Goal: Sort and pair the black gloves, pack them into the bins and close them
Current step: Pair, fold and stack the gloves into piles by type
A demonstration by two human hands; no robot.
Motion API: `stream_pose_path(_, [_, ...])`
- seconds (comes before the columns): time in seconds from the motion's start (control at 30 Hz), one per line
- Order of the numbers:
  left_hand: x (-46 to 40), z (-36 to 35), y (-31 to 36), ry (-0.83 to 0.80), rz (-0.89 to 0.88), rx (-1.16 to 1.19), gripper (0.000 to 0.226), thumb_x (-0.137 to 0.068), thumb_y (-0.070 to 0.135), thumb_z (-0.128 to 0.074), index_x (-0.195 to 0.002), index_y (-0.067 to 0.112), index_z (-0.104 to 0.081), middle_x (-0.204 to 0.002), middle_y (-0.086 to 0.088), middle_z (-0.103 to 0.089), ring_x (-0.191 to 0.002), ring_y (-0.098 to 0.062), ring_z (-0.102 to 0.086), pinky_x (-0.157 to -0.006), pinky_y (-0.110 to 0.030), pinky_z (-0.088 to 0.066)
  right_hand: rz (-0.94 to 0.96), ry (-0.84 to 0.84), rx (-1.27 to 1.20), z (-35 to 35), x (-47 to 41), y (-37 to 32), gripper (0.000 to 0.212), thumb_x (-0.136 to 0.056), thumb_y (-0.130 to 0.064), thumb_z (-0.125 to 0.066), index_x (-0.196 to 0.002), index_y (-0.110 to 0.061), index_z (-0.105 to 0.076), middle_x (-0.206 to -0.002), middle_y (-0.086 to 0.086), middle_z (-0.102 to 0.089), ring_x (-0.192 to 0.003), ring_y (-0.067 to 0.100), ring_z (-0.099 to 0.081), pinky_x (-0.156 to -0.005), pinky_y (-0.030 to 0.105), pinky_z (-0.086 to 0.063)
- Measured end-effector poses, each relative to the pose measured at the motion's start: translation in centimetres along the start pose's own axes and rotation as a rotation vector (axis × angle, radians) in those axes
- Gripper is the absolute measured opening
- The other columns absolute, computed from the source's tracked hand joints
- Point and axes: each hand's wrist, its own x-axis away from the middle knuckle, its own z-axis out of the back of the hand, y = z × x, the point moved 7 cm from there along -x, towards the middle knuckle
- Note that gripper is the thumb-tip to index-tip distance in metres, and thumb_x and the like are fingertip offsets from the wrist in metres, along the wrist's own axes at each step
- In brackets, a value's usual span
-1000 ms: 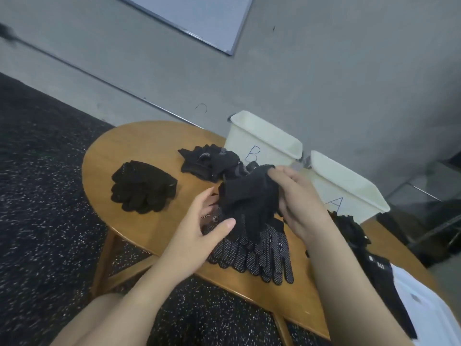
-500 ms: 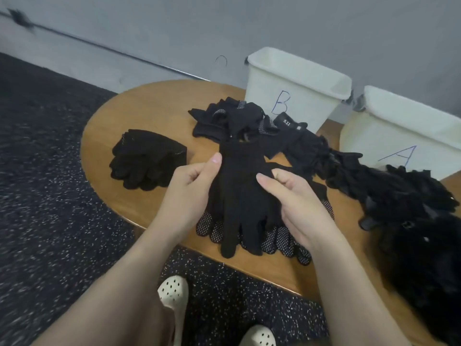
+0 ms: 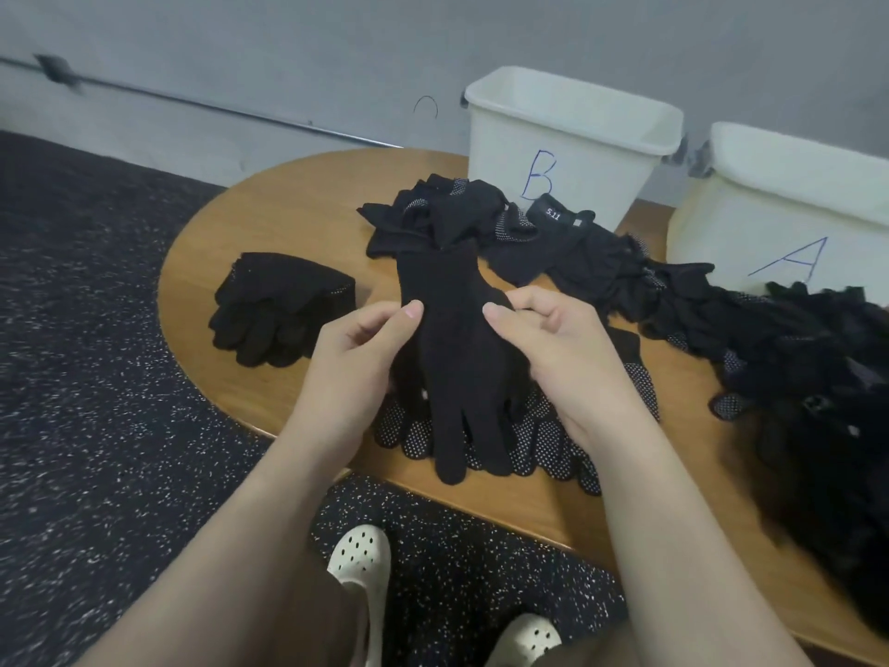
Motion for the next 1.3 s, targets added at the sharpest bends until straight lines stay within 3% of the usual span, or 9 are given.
stream_pose_path(0.13, [0.1, 0.5, -0.2, 0.027, 0.023, 0.093, 0.030, -0.104, 0.039, -0.059, -0.108, 0.019, -0.080, -0.112, -0.008, -0.077, -0.107, -0.032, -0.073, -0.085, -0.046, -0.059, -0.018, 0.033, 0.029, 1.0, -0.2, 0.0, 0.016, -0.099, -0.025, -0.065, -0.098, -0.019, -0.079, -0.079, -0.008, -0.075, -0.072, 0.005, -0.069, -0.066, 0.022, -0.054])
stream_pose_path(0.37, [0.0, 1.0, 0.4, 0.031, -0.049, 0.207, 0.032, -0.105, 0.037, -0.059, -0.118, 0.014, -0.077, -0.127, -0.009, -0.073, -0.124, -0.026, -0.067, -0.107, -0.046, -0.047, 0.026, 0.147, -0.087, 2.8, -0.5, -0.7, 0.018, -0.100, -0.018, -0.063, -0.089, -0.017, -0.078, -0.082, 0.004, -0.073, -0.078, 0.018, -0.072, -0.073, 0.030, -0.056])
stream_pose_path(0.63, [0.6, -0.3, 1.4, -0.033, -0.118, 0.149, 0.033, -0.105, 0.037, -0.058, -0.113, 0.011, -0.078, -0.118, -0.014, -0.075, -0.116, -0.030, -0.069, -0.104, -0.050, -0.053, 0.180, -0.035, 0.045, -1.0, 0.3, -2.5, 0.011, -0.098, -0.021, -0.068, -0.099, -0.015, -0.078, -0.089, 0.000, -0.078, -0.081, 0.012, -0.072, -0.073, 0.022, -0.056])
stream_pose_path(0.7, [0.9, -1.0, 1.6, -0.076, -0.135, 0.092, 0.033, -0.108, 0.035, -0.053, -0.107, 0.016, -0.080, -0.104, -0.008, -0.078, -0.102, -0.024, -0.073, -0.092, -0.039, -0.058, 0.170, -0.043, 0.060, -1.9, 0.5, -2.5, 0.016, -0.094, -0.031, -0.073, -0.098, -0.015, -0.076, -0.087, -0.003, -0.076, -0.077, 0.011, -0.071, -0.072, 0.024, -0.056])
stream_pose_path(0.77, [1.1, -1.7, 2.0, -0.127, -0.166, 0.043, 0.038, -0.111, 0.030, -0.046, -0.098, 0.026, -0.081, -0.083, 0.010, -0.077, -0.079, -0.001, -0.072, -0.076, -0.018, -0.056, 0.145, 0.002, 0.094, -2.0, 0.5, -2.6, 0.030, -0.083, -0.051, -0.078, -0.091, -0.022, -0.074, -0.087, -0.005, -0.074, -0.079, 0.015, -0.072, -0.074, 0.029, -0.059])
stream_pose_path(0.9, [1.4, -2.7, 1.8, -0.253, -0.194, -0.024, 0.038, -0.112, 0.029, -0.041, -0.132, 0.017, -0.071, -0.134, 0.004, -0.070, -0.131, -0.014, -0.062, -0.107, -0.029, -0.051, 0.240, 0.168, 0.356, -1.4, 0.9, -3.5, 0.031, -0.080, -0.059, -0.072, -0.078, -0.028, -0.069, -0.076, -0.010, -0.071, -0.071, 0.006, -0.066, -0.060, 0.017, -0.049])
stream_pose_path(1.03, [1.0, -1.6, 1.8, -0.198, -0.181, 0.018, 0.040, -0.109, 0.031, -0.041, -0.115, 0.019, -0.080, -0.137, 0.003, -0.068, -0.133, -0.019, -0.060, -0.104, -0.042, -0.054, 0.270, 0.216, 0.409, -0.2, 0.6, -4.1, 0.030, -0.100, -0.034, -0.061, -0.089, -0.007, -0.067, -0.082, 0.010, -0.069, -0.076, 0.021, -0.062, -0.073, 0.038, -0.051])
stream_pose_path(1.13, [0.4, 0.4, 2.0, -0.083, -0.186, 0.073, 0.035, -0.107, 0.032, -0.046, -0.118, 0.025, -0.078, -0.132, 0.000, -0.071, -0.126, -0.022, -0.065, -0.102, -0.043, -0.056, 0.211, 0.145, 0.244, 0.4, 0.9, -4.5, 0.049, -0.095, -0.045, -0.061, -0.106, 0.002, -0.064, -0.108, 0.024, -0.069, -0.101, 0.036, -0.066, -0.093, 0.055, -0.053])
stream_pose_path(1.3, [0.9, 0.3, 1.6, -0.175, -0.094, 0.095, 0.055, -0.091, 0.056, -0.069, -0.141, 0.036, -0.060, -0.145, 0.009, -0.061, -0.138, -0.013, -0.055, -0.118, -0.049, -0.037, 0.246, 0.051, 0.115, 0.6, 2.8, -5.9, 0.042, -0.091, -0.052, -0.063, -0.112, -0.017, -0.072, -0.112, 0.018, -0.072, -0.107, 0.037, -0.069, -0.099, 0.060, -0.053])
